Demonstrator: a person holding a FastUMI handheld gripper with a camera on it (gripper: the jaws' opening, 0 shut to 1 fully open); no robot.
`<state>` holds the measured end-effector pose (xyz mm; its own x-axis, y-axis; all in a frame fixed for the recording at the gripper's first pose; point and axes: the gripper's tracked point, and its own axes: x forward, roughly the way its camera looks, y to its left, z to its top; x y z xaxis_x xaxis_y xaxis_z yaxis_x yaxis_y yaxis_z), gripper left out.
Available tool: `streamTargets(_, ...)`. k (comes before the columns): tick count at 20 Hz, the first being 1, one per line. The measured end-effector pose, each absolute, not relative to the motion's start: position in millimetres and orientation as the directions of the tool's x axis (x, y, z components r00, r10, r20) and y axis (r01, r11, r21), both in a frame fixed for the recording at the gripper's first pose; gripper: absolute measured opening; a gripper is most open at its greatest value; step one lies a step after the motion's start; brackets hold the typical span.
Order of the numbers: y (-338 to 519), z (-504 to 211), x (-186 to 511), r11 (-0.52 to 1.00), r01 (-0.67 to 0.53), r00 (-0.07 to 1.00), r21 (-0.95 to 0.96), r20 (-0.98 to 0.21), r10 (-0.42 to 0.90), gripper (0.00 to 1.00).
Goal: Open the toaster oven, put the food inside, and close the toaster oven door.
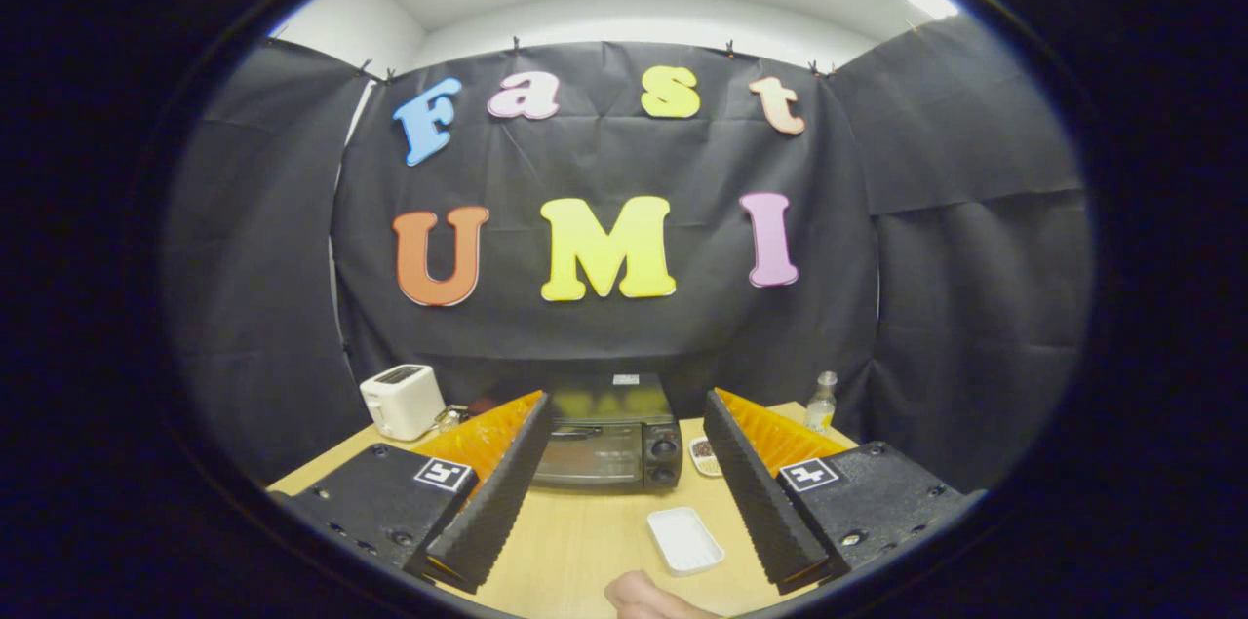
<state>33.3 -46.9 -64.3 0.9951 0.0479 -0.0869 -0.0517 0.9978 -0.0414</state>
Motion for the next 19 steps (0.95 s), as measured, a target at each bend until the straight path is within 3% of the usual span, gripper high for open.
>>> streamTargets(19, -29.8, 2.1, -32.5, 0.993, -0.095, 0.994, -0.07, 0.045, 0.098, 0.99)
